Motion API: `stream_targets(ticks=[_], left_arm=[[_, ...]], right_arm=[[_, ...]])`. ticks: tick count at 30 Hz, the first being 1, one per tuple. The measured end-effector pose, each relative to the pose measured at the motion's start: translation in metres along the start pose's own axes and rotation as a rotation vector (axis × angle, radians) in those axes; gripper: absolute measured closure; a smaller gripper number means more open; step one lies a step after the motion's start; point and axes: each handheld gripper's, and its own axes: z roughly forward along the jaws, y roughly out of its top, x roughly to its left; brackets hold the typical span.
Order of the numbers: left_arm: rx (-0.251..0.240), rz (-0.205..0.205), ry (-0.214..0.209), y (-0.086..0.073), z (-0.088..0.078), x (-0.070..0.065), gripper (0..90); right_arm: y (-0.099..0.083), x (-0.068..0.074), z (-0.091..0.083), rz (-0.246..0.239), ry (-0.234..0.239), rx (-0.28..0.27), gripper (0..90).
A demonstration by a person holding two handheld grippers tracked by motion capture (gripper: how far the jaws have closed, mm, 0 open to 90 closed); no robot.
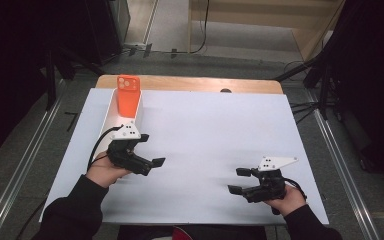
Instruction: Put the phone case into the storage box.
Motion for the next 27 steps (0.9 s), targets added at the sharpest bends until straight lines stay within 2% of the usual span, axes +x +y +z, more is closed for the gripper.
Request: stream_targets(ticks=[9,20,27], left_arm=[[-0.001,0.044,-0.006,-0.011,0.005,-0.007,1.8],[0.009,0.034,-0.026,-0.022,0.009,-0.008,1.8],[0.018,0.055,-0.037,-0.027,0.012,-0.011,1.8]], right_arm=[[0.000,0.000,0.000,-0.005,0.003,0.003,24.4],[-0.001,0.001,0.001,-0.004,0.004,0.007,24.4],[-0.001,0.001,0.001,-0.008,0.005,0.007,24.4]])
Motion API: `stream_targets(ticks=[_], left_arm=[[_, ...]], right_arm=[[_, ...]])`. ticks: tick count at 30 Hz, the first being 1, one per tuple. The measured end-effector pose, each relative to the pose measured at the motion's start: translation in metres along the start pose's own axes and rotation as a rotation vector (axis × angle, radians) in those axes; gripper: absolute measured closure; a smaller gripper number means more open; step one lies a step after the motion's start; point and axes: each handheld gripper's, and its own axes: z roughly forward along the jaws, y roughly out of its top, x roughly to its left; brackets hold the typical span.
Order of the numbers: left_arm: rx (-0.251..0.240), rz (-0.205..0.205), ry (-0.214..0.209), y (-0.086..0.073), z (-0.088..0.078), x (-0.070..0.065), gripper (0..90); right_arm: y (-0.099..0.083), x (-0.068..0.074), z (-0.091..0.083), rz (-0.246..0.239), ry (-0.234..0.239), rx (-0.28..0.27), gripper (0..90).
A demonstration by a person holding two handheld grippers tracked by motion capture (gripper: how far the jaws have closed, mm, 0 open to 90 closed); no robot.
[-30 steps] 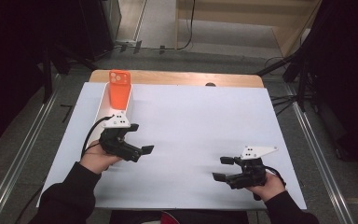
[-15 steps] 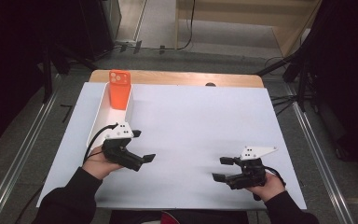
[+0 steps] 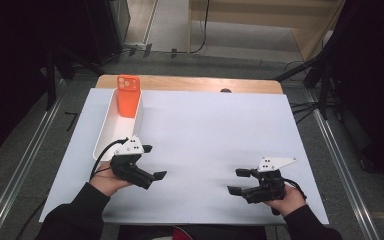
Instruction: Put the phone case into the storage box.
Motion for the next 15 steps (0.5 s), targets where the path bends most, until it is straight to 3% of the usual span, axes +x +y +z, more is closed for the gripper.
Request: stream_targets(ticks=[15], left_arm=[[0.018,0.018,-0.020,-0.011,-0.002,-0.006,1.8]], right_arm=[[0.000,0.001,0.000,0.003,0.003,0.006,24.3]])
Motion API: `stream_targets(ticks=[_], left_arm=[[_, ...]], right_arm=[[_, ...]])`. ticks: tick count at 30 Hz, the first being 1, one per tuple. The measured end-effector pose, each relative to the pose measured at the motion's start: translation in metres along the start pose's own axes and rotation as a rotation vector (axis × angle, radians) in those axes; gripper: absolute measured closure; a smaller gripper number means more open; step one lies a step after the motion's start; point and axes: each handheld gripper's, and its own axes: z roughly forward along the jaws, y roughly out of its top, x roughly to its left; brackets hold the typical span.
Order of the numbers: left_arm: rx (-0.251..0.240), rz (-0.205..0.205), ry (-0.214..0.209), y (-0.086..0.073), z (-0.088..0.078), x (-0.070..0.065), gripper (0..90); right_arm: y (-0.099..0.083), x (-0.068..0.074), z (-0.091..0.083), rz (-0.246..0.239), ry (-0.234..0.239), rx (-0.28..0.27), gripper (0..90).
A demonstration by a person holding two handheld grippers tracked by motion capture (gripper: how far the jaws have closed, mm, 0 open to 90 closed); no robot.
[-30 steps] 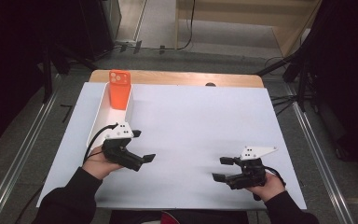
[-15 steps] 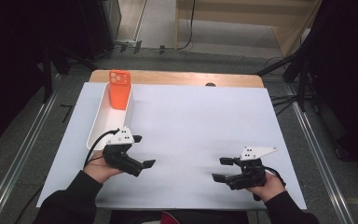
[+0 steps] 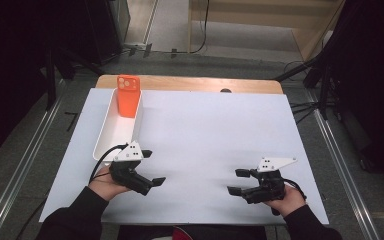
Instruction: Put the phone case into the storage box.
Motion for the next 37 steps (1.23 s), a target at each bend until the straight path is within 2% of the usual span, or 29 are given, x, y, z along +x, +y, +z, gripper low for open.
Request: stream_targets(ticks=[11,37], left_arm=[[0.008,-0.002,-0.002,-0.0054,-0.0010,-0.0008,1.8],[0.006,-0.010,-0.003,-0.0072,-0.0028,0.0019,1.8]], right_arm=[[-0.0001,0.0002,0.0004,-0.003,0.002,0.002,24.4],[-0.0001,0.0003,0.0030,-0.016,0.007,0.015,24.4]])
